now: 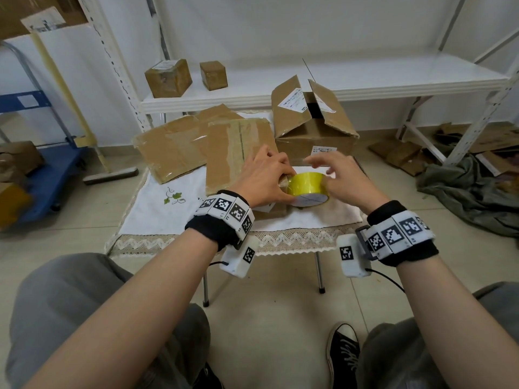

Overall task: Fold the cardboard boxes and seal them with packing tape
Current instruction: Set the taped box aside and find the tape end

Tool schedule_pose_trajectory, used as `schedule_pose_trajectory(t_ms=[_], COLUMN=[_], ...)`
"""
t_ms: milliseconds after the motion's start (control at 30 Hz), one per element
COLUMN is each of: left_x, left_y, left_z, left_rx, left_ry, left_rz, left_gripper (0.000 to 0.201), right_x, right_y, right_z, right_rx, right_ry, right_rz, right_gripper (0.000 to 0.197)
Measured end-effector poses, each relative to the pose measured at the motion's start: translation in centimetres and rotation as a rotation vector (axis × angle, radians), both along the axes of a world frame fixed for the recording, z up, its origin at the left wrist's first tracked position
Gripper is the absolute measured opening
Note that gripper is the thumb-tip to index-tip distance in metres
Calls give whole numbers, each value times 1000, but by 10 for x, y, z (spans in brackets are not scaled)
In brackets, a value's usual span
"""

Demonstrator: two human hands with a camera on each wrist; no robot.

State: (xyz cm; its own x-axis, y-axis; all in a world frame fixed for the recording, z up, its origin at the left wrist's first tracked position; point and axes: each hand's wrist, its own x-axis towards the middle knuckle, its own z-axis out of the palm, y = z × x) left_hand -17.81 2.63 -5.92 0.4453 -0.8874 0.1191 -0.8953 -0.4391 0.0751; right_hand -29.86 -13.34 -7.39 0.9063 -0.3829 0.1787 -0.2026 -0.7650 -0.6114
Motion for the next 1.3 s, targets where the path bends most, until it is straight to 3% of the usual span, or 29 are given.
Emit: schedule_pose_trajectory(t_ms=[100,167,267,467,633,833,933,1067,1200,1300], left_x=[0,0,2,-3,-4,-1,1,3,5,5], left_y=[0,0,0,1,1,1,3,3,3,4], left_z=[0,0,0,-3,-2,-2,-2,-2,-4,-4], left_rx=[-3,-5,-3,-2,-2,-19,-50,-69,-119,-138], left_ry=[-7,-5,-9,-3,-27,21,84,127,151,164], left_rz=[-5,-10,-15,-6,2,-30,-33,-37,-30,-36], left_gripper=[62,63,63,73,48,81,88,91,90,91], right_x=[-1,-3,-5,-7,-7,3,6,6,5,8], right_y=[3,4,6,3,-2,4,13,14,21,32], right_z=[5,5,5,10,10,-4,-11,-5,4,6], right_rx=[-100,-67,0,-54,-11,-155,-212,-22,241,506], right_ry=[171,225,171,121,140,124,180,163,-150,-198], right_rz=[154,198,203,170,105,-92,-72,13,-24,0], right_gripper=[64,70,65,56,55,59,62,53,26,18])
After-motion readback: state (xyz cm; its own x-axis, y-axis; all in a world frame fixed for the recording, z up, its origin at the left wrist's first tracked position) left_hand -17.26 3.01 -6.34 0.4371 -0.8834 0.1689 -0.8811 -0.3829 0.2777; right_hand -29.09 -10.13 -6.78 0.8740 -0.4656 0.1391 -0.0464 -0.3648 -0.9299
